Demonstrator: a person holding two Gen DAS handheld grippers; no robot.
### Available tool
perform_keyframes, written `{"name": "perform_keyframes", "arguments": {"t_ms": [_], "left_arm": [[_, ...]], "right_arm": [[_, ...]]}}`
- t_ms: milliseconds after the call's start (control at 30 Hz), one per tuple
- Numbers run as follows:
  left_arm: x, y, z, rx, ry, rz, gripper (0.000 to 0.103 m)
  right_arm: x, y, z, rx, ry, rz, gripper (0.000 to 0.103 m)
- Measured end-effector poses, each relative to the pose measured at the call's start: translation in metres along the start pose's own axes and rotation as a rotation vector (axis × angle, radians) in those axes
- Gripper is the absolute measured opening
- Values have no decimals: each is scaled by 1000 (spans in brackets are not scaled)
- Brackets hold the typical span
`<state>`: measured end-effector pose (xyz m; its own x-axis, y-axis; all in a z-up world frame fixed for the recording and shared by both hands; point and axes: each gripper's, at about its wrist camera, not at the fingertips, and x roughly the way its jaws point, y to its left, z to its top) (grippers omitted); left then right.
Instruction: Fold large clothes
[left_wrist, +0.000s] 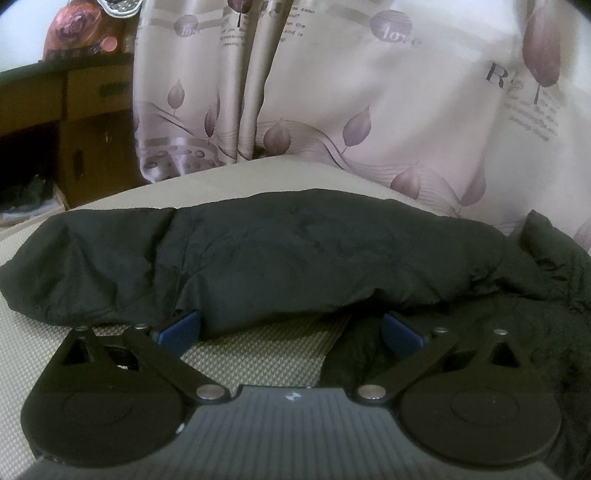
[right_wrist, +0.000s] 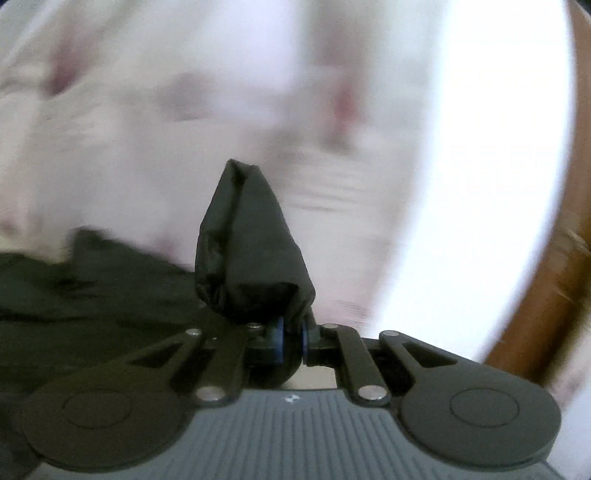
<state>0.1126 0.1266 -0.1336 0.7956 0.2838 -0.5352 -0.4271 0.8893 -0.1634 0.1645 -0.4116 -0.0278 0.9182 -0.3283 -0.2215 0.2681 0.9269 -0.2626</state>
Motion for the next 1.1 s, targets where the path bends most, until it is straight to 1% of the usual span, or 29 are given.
{"name": "perform_keyframes", "arguments": {"t_ms": [67,133,200,300,433,500,567,600,667,700,733,767,800,867,900,967,1067,1100], "left_arm": [[0,-1,0,3,1,4,103],[0,-2,0,8,2,9,103],[1,-2,0,12,3,11,103],[2,-4,0,17,7,16,103],[1,-4,0,28,8,20,103],[1,-5,-1,35,8,19,103],[1,-6,-1,48,6,15,103],[1,-7,-1,59,5,3,103],[0,-9,2,99,22,-36,103],[-2,-7,5,116,37,-51,103],[-6,-5,8,127,45,-70,102],[-12,0,12,134,45,-98,102],[-20,6,16,143,37,-133,103],[-39,19,23,179,15,-183,103],[-48,26,26,202,10,-197,103],[-61,40,29,231,23,-230,103],[-65,61,29,242,123,-297,103],[-66,69,27,252,154,-314,103]], "right_arm": [[-6,-57,-13,76,34,-78,9],[-10,-103,-29,138,66,-152,9],[-13,-146,-50,215,106,-218,9],[-7,-193,-89,306,179,-290,9],[9,-225,-139,351,287,-359,9],[18,-236,-164,376,334,-365,9],[21,-245,-184,437,369,-350,11],[19,-249,-193,481,376,-349,12],[9,-253,-201,553,362,-348,20],[0,-253,-201,592,342,-322,21],[-14,-251,-202,610,316,-291,25],[-30,-245,-200,608,284,-251,33],[-48,-234,-196,592,258,-193,41],[-76,-215,-191,559,252,-28,84],[-94,-202,-192,547,253,69,89],[-132,-173,-198,532,254,223,91],[-159,-143,-210,564,329,336,91],[-164,-134,-216,585,353,361,91]]}}
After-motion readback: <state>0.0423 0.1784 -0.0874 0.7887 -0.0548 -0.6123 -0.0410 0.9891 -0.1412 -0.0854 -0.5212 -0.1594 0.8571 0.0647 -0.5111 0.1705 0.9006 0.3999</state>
